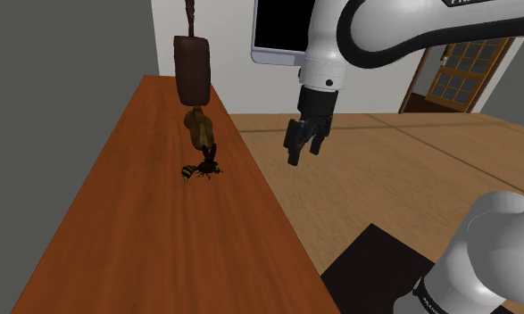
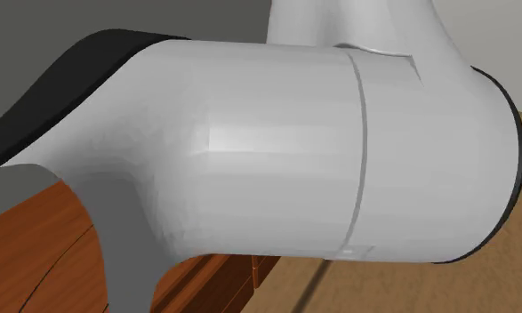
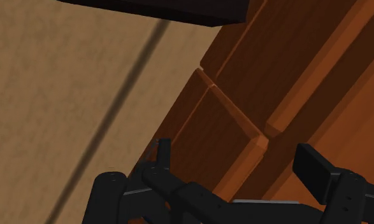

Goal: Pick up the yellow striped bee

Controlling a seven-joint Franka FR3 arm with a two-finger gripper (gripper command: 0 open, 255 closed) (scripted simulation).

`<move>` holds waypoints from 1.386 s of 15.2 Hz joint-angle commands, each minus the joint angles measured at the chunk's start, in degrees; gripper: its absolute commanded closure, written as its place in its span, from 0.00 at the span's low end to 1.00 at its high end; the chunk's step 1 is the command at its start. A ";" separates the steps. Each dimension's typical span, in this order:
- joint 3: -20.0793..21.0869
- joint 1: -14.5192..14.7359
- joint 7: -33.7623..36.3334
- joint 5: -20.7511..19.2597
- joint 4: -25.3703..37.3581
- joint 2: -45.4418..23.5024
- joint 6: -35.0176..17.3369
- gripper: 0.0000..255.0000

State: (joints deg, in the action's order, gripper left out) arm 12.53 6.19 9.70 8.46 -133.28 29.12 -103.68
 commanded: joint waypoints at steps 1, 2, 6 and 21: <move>1.66 0.58 1.20 0.32 1.92 -2.91 -2.63 0.00; 2.45 0.83 1.78 0.34 2.91 -4.35 -3.84 0.00; 5.60 1.65 4.31 -0.29 7.38 -10.26 -8.28 0.00; 12.09 3.63 11.62 -6.66 16.35 -25.21 -19.93 0.00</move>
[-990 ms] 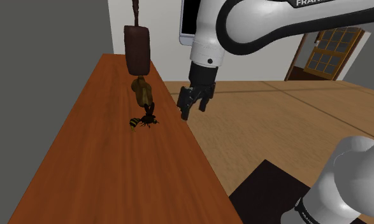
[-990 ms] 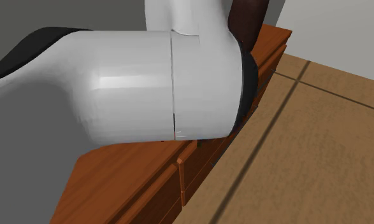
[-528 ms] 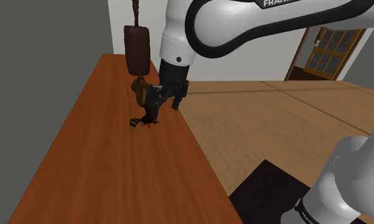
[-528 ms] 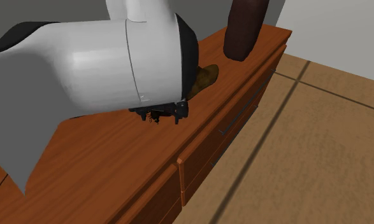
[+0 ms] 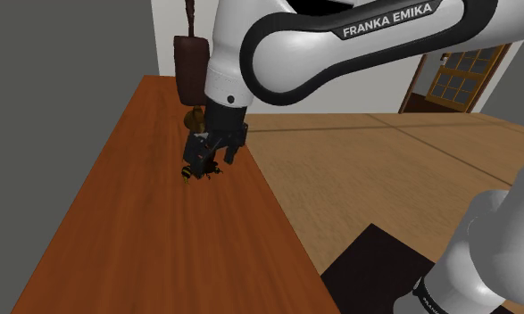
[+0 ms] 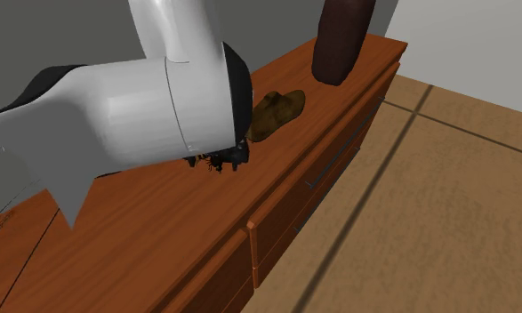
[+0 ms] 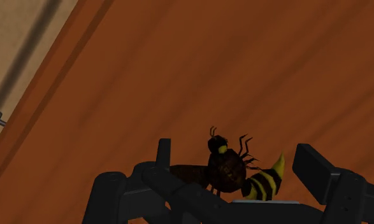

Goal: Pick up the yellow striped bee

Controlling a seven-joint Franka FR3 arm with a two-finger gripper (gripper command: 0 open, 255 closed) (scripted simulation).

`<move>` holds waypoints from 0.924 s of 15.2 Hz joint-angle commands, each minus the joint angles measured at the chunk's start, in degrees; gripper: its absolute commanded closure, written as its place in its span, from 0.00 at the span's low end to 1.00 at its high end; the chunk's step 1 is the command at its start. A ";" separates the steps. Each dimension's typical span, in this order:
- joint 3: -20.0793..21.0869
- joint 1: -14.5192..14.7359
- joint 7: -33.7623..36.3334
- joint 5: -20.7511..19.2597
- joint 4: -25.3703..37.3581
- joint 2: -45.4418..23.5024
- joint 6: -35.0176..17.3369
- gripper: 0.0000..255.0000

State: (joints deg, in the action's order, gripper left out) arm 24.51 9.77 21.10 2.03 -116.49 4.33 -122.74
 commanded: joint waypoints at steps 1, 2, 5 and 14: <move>0.14 0.06 0.29 -0.32 -1.01 -0.63 -1.63 0.00; 0.16 0.07 0.33 -0.37 -1.34 -0.76 -2.07 0.00; 0.19 0.08 0.40 -0.44 -1.19 -0.89 -2.04 1.00; 0.13 0.06 0.26 -0.27 -0.78 -0.54 -1.31 1.00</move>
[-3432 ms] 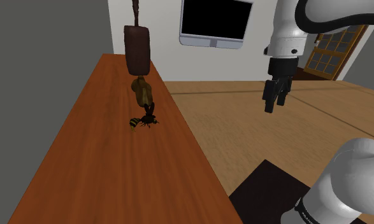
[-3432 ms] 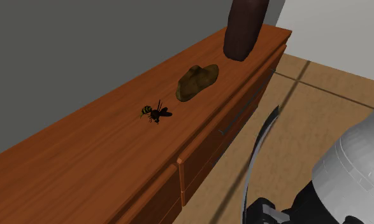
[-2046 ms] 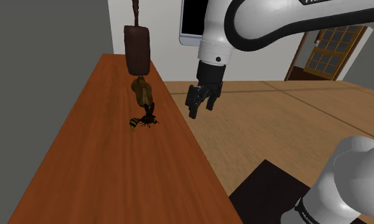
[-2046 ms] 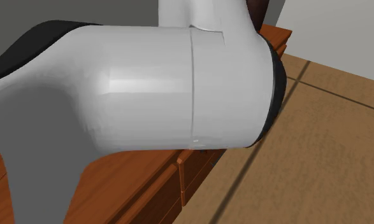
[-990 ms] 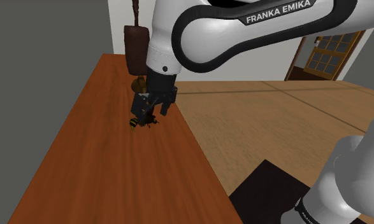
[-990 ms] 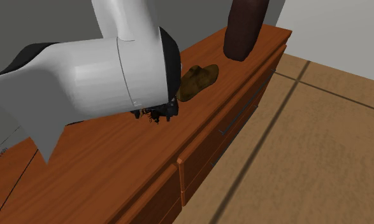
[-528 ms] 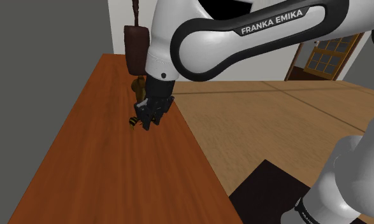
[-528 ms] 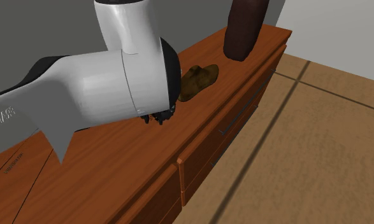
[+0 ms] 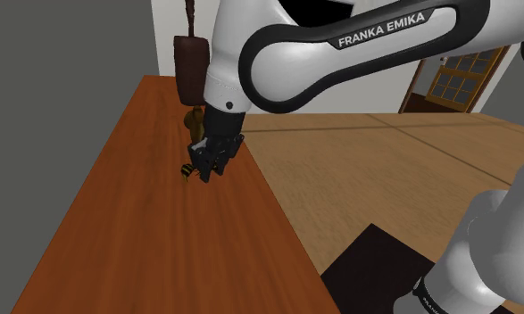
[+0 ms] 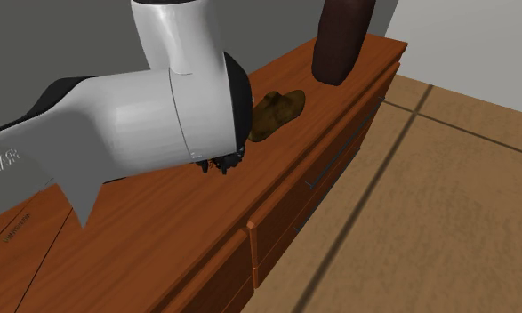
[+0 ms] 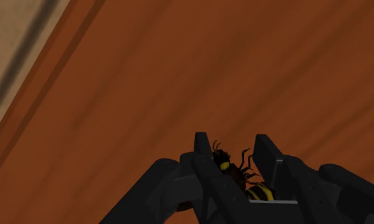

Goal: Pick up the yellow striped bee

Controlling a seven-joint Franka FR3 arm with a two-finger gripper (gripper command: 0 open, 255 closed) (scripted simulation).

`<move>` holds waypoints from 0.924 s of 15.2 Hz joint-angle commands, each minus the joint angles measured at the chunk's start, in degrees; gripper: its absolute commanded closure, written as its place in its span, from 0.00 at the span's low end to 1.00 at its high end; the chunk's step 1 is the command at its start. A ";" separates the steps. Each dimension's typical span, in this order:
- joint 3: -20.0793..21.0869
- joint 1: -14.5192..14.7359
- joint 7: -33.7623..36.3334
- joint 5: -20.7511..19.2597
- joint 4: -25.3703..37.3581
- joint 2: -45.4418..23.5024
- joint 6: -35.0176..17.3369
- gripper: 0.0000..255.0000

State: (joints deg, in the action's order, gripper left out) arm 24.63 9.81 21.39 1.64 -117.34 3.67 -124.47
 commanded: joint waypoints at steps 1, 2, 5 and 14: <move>-0.02 0.01 -0.10 0.21 0.64 0.33 1.18 1.00; -0.06 0.00 -0.15 0.29 1.24 0.51 1.94 1.00; -0.15 -0.04 -0.30 0.49 3.08 0.99 4.22 1.00; -0.37 -0.16 -0.48 0.73 9.28 1.71 11.09 1.00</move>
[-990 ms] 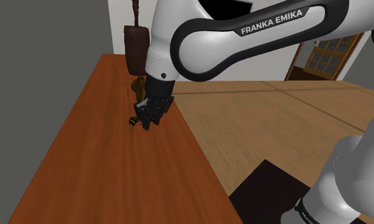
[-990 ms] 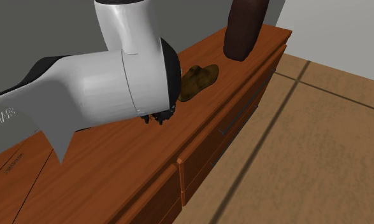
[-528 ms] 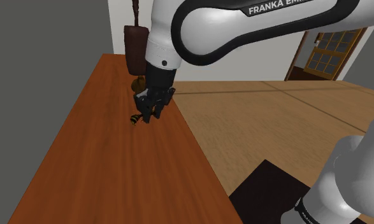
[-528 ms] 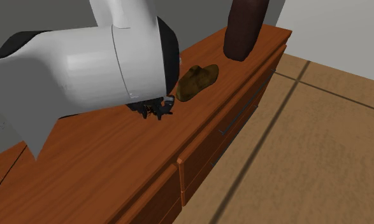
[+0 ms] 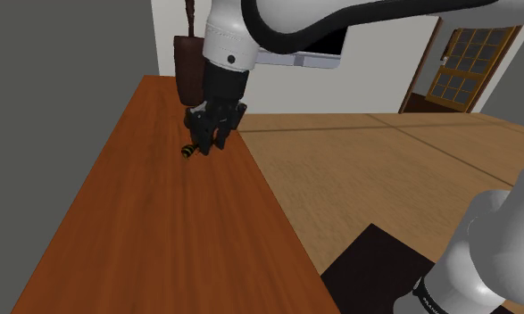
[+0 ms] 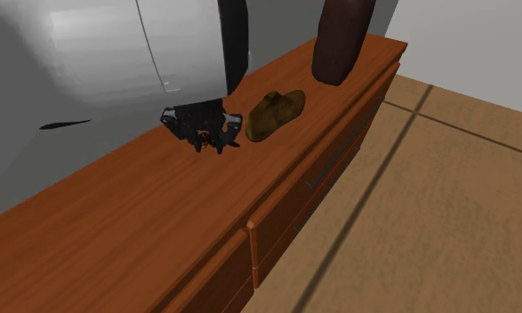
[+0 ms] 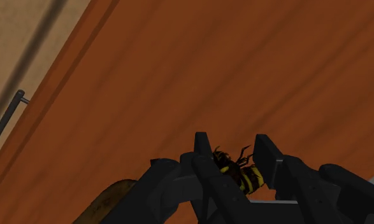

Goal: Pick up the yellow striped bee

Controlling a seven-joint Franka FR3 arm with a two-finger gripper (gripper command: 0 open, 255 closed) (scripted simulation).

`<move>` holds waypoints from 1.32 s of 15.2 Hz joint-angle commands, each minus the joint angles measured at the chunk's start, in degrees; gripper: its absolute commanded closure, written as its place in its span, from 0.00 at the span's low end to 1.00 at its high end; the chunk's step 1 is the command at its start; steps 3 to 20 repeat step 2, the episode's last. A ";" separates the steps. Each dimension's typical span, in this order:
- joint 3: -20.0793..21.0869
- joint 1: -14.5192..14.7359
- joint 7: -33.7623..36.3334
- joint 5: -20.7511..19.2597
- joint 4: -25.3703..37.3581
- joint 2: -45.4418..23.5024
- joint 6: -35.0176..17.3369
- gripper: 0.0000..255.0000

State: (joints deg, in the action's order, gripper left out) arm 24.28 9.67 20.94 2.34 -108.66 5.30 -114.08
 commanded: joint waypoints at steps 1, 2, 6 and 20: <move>-0.03 -0.02 -0.03 0.03 0.70 0.09 0.81 1.00; -0.03 -0.02 -0.03 0.03 0.71 0.09 0.81 1.00; -0.03 -0.02 -0.03 0.03 0.71 0.09 0.81 1.00; -0.03 -0.02 -0.03 0.03 0.71 0.09 0.81 1.00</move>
